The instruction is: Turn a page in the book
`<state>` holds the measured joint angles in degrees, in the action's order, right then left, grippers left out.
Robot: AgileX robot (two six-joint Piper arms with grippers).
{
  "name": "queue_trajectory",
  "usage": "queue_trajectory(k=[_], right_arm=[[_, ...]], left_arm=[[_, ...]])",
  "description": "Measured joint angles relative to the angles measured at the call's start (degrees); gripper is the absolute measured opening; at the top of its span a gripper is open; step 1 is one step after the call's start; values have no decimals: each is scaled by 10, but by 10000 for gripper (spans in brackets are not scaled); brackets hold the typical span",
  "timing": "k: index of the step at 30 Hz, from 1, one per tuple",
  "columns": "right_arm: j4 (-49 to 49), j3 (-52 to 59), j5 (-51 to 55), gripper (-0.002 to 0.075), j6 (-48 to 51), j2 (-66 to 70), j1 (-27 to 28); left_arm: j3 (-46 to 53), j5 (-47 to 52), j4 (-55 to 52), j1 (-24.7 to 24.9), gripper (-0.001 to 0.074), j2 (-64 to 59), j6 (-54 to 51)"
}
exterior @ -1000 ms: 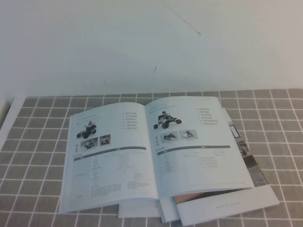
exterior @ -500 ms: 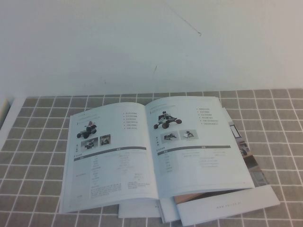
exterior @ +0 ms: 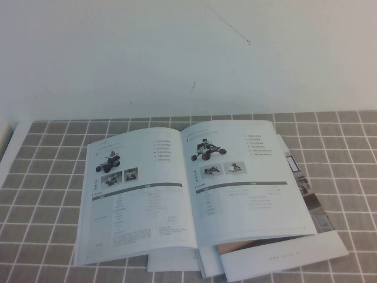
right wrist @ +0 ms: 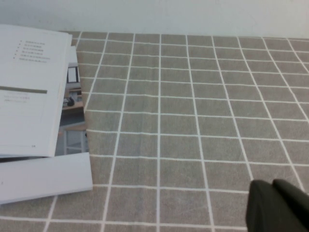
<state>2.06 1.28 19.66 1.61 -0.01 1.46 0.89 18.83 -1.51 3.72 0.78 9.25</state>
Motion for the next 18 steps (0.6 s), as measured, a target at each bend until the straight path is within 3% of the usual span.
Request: queue_trajectory(k=[18], right_arm=[[11,0,0,0,66,0,16]], left_arm=[[0,1,0,0,-4,0,1]])
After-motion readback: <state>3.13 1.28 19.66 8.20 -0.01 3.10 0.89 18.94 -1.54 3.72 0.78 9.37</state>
